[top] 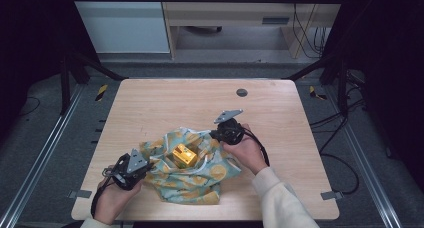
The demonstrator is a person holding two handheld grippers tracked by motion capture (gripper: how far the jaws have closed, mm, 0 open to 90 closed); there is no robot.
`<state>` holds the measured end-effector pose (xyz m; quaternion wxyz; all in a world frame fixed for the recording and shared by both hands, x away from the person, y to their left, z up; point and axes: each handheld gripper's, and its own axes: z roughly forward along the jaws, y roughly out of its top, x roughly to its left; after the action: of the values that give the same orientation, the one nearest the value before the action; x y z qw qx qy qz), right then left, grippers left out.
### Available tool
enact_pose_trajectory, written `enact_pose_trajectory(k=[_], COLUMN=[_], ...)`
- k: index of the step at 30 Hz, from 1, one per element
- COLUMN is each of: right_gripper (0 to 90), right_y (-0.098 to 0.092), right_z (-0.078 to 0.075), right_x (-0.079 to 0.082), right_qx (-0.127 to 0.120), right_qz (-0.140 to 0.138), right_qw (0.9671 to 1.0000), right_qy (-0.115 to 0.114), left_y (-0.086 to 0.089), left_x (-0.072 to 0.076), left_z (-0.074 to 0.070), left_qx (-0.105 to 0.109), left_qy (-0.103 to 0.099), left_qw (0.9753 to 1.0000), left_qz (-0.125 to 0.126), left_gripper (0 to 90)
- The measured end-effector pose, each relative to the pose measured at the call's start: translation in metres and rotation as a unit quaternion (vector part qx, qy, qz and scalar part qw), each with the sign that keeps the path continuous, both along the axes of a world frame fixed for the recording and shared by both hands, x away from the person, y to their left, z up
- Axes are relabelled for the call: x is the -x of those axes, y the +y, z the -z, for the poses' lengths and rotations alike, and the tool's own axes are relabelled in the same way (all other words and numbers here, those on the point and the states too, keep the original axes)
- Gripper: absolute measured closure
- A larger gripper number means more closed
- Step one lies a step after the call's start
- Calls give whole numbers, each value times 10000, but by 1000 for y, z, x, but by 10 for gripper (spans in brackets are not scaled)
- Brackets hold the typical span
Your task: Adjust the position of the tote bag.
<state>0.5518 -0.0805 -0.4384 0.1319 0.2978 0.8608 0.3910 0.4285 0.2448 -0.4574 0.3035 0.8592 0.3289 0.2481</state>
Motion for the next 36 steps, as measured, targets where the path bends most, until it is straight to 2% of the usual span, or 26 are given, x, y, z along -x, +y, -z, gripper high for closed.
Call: enact_pose_trajectory(k=[5,13,19,23,25,27,28,32,34,36], right_gripper=[900,900,900,887,826,729,652,495,436,419], right_y=[-8,-20,-27,-26,-25,-24,-24,-23,-23,-24], right_z=[3,15,26,25,21,15,11,-3,-8,-13], right_x=[-6,-16,-21,-19,-17,-13,-11,1,7,13], right_qx=[8,86,134,142,61,34,11,-27,-50,-62], right_qz=[119,358,490,475,453,442,454,452,446,424], right_qw=[9999,9992,9984,9986,9988,9990,9990,9989,9989,9989], right_qy=[4,154,262,201,173,80,37,-126,-140,-162], left_y=[4,10,10,7,5,3,2,1,0,0], left_x=[2,2,1,2,2,3,3,4,4,5], left_z=[-1,-2,-2,1,1,2,2,2,2,2], left_qx=[61,-32,-51,-78,-118,-72,-37,-55,-24,-54], left_qy=[-24,-47,-44,33,49,40,42,45,38,46], left_qw=[9999,9998,9998,9999,9999,10000,10000,10000,10000,10000], left_qz=[-87,-184,-188,-106,-53,-24,-29,33,30,65], left_gripper=[900,900,900,900,900,900,900,900,900,900])
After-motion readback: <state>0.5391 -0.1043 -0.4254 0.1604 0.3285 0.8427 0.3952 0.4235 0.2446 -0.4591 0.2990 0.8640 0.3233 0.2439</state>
